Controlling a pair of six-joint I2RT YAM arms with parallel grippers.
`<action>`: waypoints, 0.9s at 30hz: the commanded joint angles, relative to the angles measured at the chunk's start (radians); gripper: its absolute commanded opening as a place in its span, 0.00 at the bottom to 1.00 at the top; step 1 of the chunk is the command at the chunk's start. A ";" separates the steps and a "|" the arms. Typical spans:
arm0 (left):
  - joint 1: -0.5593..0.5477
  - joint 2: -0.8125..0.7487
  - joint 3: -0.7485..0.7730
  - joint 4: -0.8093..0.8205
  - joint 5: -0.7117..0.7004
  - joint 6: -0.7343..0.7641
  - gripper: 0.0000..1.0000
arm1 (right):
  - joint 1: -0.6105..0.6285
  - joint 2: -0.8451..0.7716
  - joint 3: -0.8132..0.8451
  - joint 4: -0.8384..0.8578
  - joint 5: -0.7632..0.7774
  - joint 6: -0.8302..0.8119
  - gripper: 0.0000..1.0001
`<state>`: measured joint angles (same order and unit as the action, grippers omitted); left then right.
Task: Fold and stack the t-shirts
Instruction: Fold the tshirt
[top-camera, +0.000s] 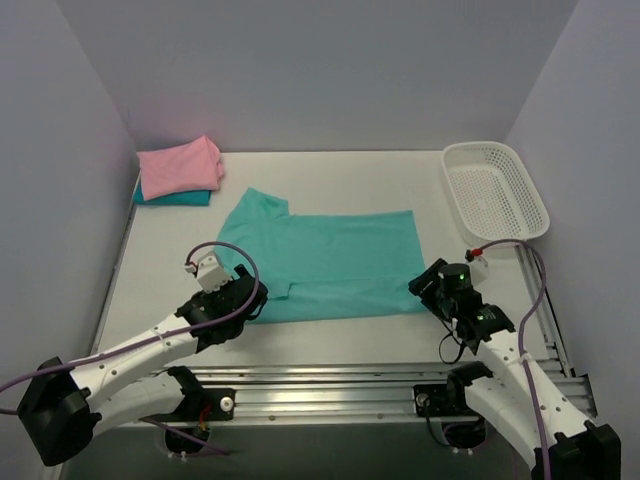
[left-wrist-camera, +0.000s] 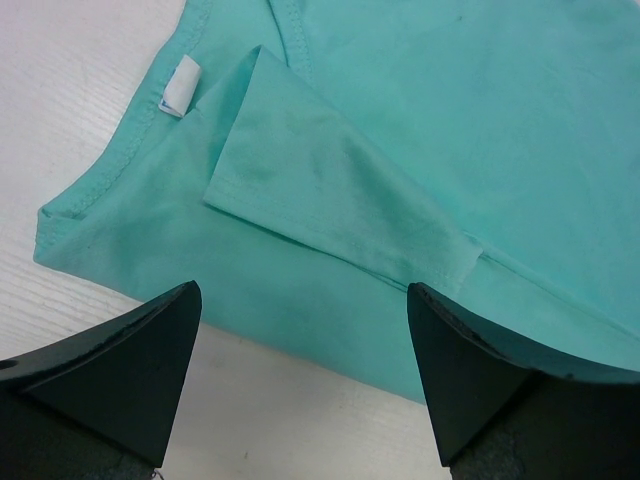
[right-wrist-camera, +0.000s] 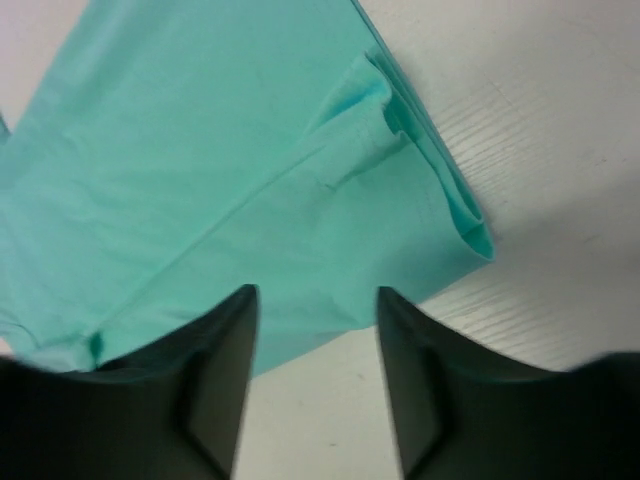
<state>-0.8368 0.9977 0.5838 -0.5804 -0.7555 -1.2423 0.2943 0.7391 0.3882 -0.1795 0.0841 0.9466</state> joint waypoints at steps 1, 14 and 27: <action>0.001 0.018 0.042 0.054 -0.018 0.015 0.93 | 0.026 -0.009 0.086 -0.055 0.074 -0.052 0.56; -0.013 0.188 -0.056 0.215 0.007 -0.207 0.90 | 0.045 0.121 0.210 0.113 0.128 -0.132 0.69; -0.039 0.338 0.007 0.246 -0.028 -0.250 0.90 | 0.045 0.115 0.202 0.138 0.148 -0.166 0.68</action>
<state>-0.8696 1.3254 0.5571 -0.3603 -0.7731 -1.4467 0.3302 0.8677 0.5613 -0.0639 0.1963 0.8024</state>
